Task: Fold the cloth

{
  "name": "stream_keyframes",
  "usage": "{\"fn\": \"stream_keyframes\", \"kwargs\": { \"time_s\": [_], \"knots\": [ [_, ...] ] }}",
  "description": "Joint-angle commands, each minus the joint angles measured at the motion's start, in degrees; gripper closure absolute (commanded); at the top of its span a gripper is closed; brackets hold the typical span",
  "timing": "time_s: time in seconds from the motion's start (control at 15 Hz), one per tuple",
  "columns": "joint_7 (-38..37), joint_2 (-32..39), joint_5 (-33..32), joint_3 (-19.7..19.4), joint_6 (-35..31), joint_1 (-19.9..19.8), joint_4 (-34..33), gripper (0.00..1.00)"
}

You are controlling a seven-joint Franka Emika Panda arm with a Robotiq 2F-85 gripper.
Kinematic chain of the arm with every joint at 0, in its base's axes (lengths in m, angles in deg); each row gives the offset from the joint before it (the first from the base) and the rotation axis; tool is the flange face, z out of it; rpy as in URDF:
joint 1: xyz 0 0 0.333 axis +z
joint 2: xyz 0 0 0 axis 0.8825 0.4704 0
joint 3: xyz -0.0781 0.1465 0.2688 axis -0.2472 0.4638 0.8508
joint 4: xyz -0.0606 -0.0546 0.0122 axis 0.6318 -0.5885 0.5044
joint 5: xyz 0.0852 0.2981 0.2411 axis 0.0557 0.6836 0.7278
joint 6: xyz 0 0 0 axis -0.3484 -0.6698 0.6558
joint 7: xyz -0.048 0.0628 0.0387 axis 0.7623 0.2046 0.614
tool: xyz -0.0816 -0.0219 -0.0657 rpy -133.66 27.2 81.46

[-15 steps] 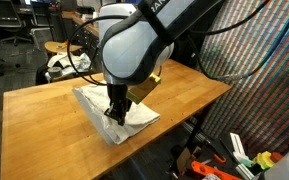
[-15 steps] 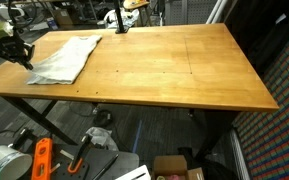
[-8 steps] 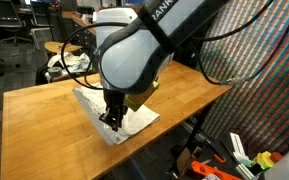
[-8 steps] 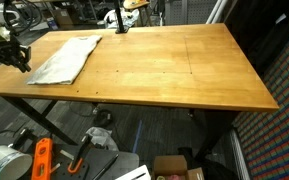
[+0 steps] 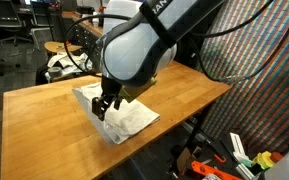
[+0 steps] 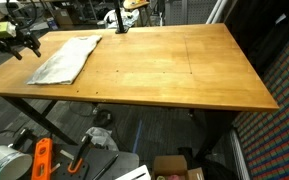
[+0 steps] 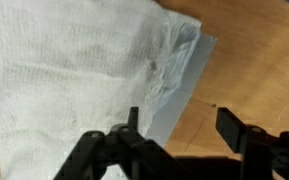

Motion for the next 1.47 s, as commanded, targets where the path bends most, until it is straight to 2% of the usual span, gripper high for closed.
{"fn": "stream_keyframes", "kwargs": {
  "time_s": [0.0,0.13,0.27,0.4,0.67,1.07,1.13,1.2,1.27,1.4],
  "knots": [
    [-4.11,0.15,-5.86,-1.97,-4.67,-0.50,-2.81,0.00],
    [-8.03,2.21,-11.11,-3.29,-4.52,-0.28,-6.69,0.00],
    [-12.05,5.00,-16.40,-4.43,-1.72,0.26,-12.23,0.00],
    [-13.89,8.33,-19.06,-5.20,2.21,0.84,-18.28,0.00],
    [-10.95,16.13,-17.26,-5.80,13.14,0.99,-30.76,0.00],
    [-2.81,30.01,-11.80,-6.71,29.24,-1.24,-49.64,0.00],
    [-2.18,31.86,-11.25,-7.12,30.27,-1.53,-51.78,0.25],
    [-2.16,33.45,-11.20,-7.68,30.95,-1.62,-53.80,0.27],
    [-2.20,34.73,-10.90,-8.11,31.15,-1.92,-55.33,0.34],
    [-2.21,37.23,-10.70,-8.98,31.34,-2.41,-58.30,0.51]
  ]
}}
